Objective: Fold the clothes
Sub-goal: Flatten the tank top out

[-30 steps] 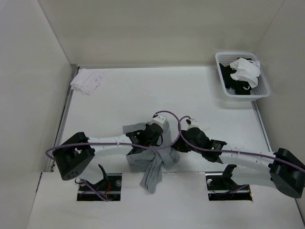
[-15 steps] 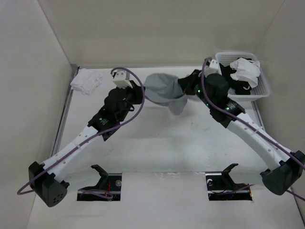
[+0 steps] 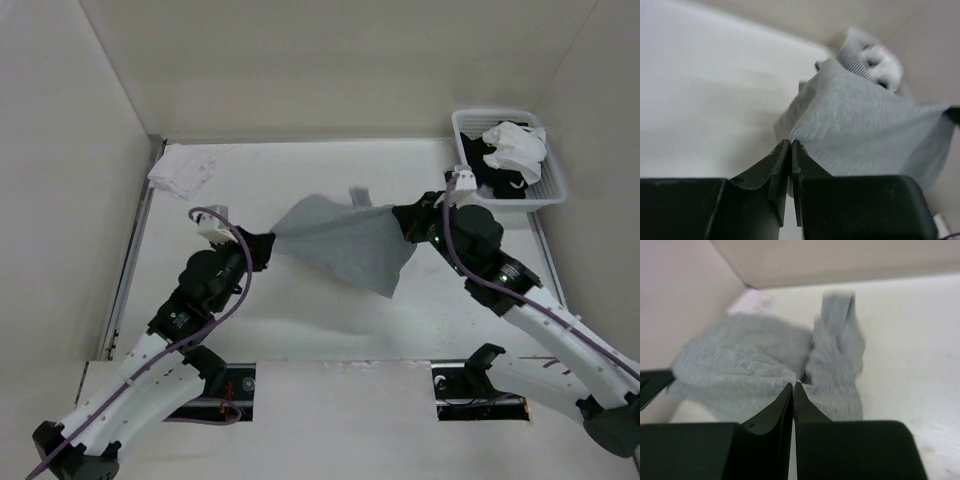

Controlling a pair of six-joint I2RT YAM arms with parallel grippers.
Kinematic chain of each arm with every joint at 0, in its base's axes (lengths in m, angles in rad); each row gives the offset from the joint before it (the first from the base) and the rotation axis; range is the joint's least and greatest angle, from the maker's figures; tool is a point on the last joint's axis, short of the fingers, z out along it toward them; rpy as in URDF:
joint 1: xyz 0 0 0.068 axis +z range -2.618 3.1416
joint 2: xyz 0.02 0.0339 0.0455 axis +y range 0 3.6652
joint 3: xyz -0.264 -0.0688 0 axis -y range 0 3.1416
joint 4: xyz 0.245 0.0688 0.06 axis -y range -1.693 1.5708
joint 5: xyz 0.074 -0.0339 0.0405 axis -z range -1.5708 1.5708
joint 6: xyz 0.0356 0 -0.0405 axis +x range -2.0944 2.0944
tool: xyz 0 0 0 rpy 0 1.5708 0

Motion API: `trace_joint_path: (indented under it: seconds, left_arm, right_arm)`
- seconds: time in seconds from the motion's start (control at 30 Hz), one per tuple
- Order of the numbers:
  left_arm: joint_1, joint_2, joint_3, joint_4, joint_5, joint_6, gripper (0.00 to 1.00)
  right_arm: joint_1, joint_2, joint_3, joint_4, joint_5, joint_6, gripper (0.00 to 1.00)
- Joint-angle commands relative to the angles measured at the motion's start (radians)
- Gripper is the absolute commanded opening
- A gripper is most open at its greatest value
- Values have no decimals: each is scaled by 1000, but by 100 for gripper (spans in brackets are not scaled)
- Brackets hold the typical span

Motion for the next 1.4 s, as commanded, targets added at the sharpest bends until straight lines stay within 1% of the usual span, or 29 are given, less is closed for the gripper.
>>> trace_joint_path:
  seconds: [0.0, 0.03, 0.1, 0.2, 0.23, 0.27, 0.3, 0.33, 0.4, 0.47, 0.5, 0.57, 0.6, 0.63, 0.7, 0.73, 0.77, 0.8, 0.87, 0.93, 0.97, 1.03, 1.1, 1.2, 1.37]
  left_arm:
    - [20, -3, -188, -90, 24, -125, 6]
    - [21, 1, -228, -72, 22, -147, 6]
    - [31, 36, -278, -18, 21, -170, 6]
    - [54, 133, -282, 61, 18, -176, 6]
    - [51, 163, -278, 89, 19, -173, 7]
    - [42, 199, -270, 120, 19, -171, 7]
    - [35, 232, -258, 132, 12, -174, 9]
    - [29, 260, -249, 143, 8, -179, 14]
    - [15, 288, -246, 151, 7, -187, 20]
    - [-20, 317, -258, 166, 7, -181, 21]
    - [-47, 340, -262, 173, 10, -179, 21]
    - [-122, 404, -259, 187, 9, -182, 21]
    - [-170, 444, -253, 203, 2, -185, 22]
    - [-210, 482, -246, 222, -5, -187, 23]
    - [-279, 559, -227, 261, -25, -196, 26]
    - [-291, 585, -223, 278, -28, -200, 27]
    - [-310, 623, -214, 305, -28, -205, 29]
    - [-320, 656, -206, 327, -25, -208, 31]
    - [-331, 705, -194, 361, -18, -214, 35]
    - [-331, 745, -180, 384, -10, -210, 39]
    - [-330, 759, -174, 388, -4, -210, 40]
    - [-325, 782, -167, 405, 13, -210, 42]
    - [-321, 803, -163, 422, 27, -210, 42]
    - [-319, 842, -151, 433, 35, -210, 42]
    - [-319, 883, -138, 454, 35, -213, 41]
  right_arm:
    - [-146, 129, -72, 114, -86, 37, 5]
    - [-206, 210, -70, 173, -146, 40, 5]
    - [-281, 385, -25, 256, -211, 50, 3]
    - [-334, 652, 128, 280, -219, 58, 2]
    - [-343, 707, 169, 280, -211, 60, 2]
    - [-352, 758, 205, 280, -200, 64, 4]
    - [-358, 786, 229, 269, -185, 76, 13]
    - [-358, 789, 233, 243, -161, 99, 27]
    - [-355, 742, 185, 225, -127, 116, 43]
    - [-354, 638, 73, 247, -78, 121, 53]
    - [-346, 578, 7, 257, -49, 127, 55]
    - [-329, 451, -119, 263, 5, 156, 55]
    - [-328, 394, -176, 261, 25, 182, 51]
    - [-328, 340, -226, 257, 31, 208, 46]
    - [-326, 265, -303, 248, 24, 250, 31]
    - [-323, 231, -338, 243, 13, 268, 24]
    - [-317, 203, -369, 240, -4, 279, 20]
    - [-312, 180, -394, 237, -25, 290, 19]
    - [-308, 140, -429, 228, -67, 308, 24]
    - [-299, 111, -463, 225, -99, 317, 36]
    - [-297, 103, -478, 221, -113, 317, 39]
    - [-296, 96, -500, 208, -145, 319, 39]
    - [-279, 93, -520, 214, -171, 325, 37]
    - [-273, 103, -527, 214, -166, 323, 31]
    - [-271, 140, -509, 217, -162, 311, 29]
